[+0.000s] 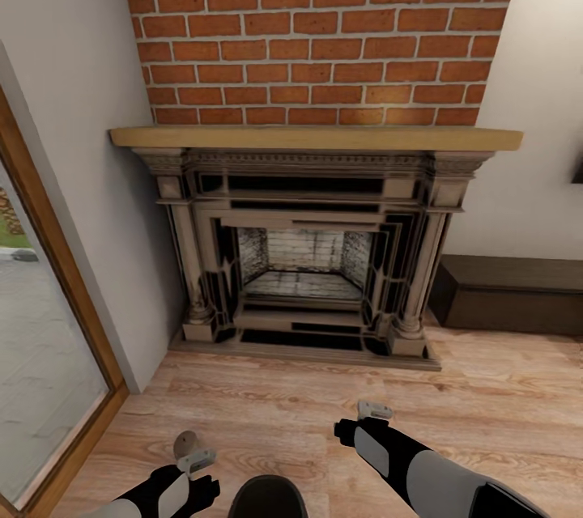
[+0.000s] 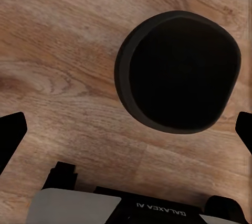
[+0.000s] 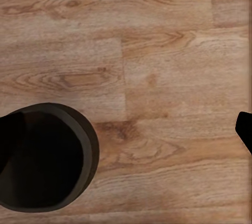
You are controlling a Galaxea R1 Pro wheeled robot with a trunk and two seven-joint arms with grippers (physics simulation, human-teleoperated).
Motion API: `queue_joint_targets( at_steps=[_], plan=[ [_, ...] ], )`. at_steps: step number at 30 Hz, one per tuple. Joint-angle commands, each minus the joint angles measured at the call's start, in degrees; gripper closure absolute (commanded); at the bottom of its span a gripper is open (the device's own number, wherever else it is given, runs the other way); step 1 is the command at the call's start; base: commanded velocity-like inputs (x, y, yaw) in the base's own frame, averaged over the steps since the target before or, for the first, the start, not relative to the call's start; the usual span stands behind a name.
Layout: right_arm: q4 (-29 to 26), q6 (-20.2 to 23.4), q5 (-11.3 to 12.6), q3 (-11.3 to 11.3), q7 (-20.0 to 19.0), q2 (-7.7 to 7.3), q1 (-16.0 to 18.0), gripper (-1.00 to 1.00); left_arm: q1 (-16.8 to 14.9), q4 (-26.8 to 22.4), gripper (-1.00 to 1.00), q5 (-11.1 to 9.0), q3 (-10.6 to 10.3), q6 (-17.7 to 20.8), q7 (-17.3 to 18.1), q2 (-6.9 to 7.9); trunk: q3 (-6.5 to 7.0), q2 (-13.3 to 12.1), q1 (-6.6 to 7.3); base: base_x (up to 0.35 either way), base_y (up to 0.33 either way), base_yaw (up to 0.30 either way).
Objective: Place each of the two pumpkins and all three candles from the living room inside a cabinet in the living room (use any cabinet), then make sure every cabinet is closed, and position the cauldron so it is next to a table in the living room.
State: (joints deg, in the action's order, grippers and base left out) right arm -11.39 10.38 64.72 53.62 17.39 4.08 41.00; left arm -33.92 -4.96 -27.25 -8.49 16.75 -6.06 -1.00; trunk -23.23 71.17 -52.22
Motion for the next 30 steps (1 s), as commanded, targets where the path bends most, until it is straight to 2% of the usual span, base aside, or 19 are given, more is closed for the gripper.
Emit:
queue_joint_targets(
  at_steps=[1,9,14,23,27,30],
  plan=[
    [-0.12,0.24,0.23,0.36,0.36,-0.03,0.05,-1.0,-0.01,-0.14,-1.0,-0.61,-0.47,0.3,-0.36,0.05,-0.06,0.04,0.0,0.012,-0.051,0.0],
    [-0.12,0.13,0.23,0.42,0.28,-0.03,0.05,-1.0,-0.01,-0.2,-1.0,-0.55,-0.47,0.18,-0.43,0.14,-0.06,0.04,0.0,0.003,-0.012,0.0],
    [-0.12,-2.91,0.26,0.45,-0.54,-0.03,-0.61,-1.0,-0.01,-0.38,-1.0,-0.53,-0.47,0.05,-0.44,0.4,-0.06,0.04,0.0,0.0,0.0,0.0],
    [-0.12,-3.82,0.24,0.49,-0.84,0.05,-1.0,-1.0,-0.01,-0.48,-1.0,-0.45,-0.55,-0.18,-0.38,0.47,-1.68,3.65,-1.98,0.0,0.0,0.0],
    [-0.11,-3.83,0.24,0.74,-0.8,0.97,-1.01,-1.0,-0.01,-0.49,-1.0,-0.4,-0.69,-1.95,-0.36,0.41,-2.4,5.25,-2.86,0.0,0.0,0.0],
    [-0.12,-3.63,0.27,1.8,-0.78,2.01,-1.01,-1.0,-0.01,-0.43,-1.0,-0.44,-2.03,-4.14,-0.41,0.26,-2.94,6.46,-3.52,0.0,0.0,0.0]
  ],
)
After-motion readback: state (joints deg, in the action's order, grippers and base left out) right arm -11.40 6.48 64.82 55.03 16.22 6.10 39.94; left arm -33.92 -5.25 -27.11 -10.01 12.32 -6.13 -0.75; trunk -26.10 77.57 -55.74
